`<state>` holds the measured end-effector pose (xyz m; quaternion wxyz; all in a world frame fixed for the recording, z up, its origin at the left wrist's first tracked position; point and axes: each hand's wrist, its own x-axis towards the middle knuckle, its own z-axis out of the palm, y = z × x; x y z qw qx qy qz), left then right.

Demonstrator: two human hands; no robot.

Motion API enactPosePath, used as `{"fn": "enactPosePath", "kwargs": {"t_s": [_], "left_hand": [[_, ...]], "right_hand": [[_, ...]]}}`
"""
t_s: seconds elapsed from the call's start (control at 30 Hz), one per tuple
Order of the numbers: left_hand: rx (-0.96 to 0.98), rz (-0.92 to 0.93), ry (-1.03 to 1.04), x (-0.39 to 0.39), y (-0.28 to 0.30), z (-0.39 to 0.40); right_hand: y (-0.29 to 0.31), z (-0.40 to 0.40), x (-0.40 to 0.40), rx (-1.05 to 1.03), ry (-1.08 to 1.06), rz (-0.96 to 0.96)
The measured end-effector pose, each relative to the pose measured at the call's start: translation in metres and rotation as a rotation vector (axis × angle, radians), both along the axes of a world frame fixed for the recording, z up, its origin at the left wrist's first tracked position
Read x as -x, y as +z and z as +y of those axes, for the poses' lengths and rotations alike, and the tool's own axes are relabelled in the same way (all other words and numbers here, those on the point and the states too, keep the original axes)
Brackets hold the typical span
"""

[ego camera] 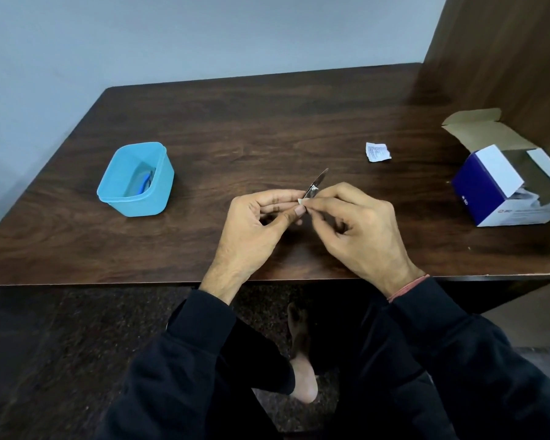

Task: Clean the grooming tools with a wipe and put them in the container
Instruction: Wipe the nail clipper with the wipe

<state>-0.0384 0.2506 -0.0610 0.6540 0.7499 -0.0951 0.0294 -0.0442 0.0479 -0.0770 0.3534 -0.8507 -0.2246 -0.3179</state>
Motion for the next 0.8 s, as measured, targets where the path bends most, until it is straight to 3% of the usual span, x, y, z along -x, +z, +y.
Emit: {"fn": "enactPosePath", "kwargs": {"t_s": [0.2,0.37,0.63,0.8], "left_hand": [[0.028,0.022,0.002,-0.0002,0.001,-0.0005],[0.003,0.018,0.02,0.0009,0.0007,-0.0002],[-0.023,0.011,0.016,0.0006,-0.0012,0.0006],[-0.012,-0.023,0.018,0.0001,-0.0025,0.0019]], "right_hand": [[0.0012,-0.0019,-0.0021,-0.076,-0.098,-0.026],[-0.0016,-0.0011,-0.0005,-0.009,-0.022,-0.02],[0.0017,-0.0045,-0.0043,-0.142,-0.136,0.03],[0.0013,-0.0034,-0.0007,-0.061,-0.026,0.063]]}}
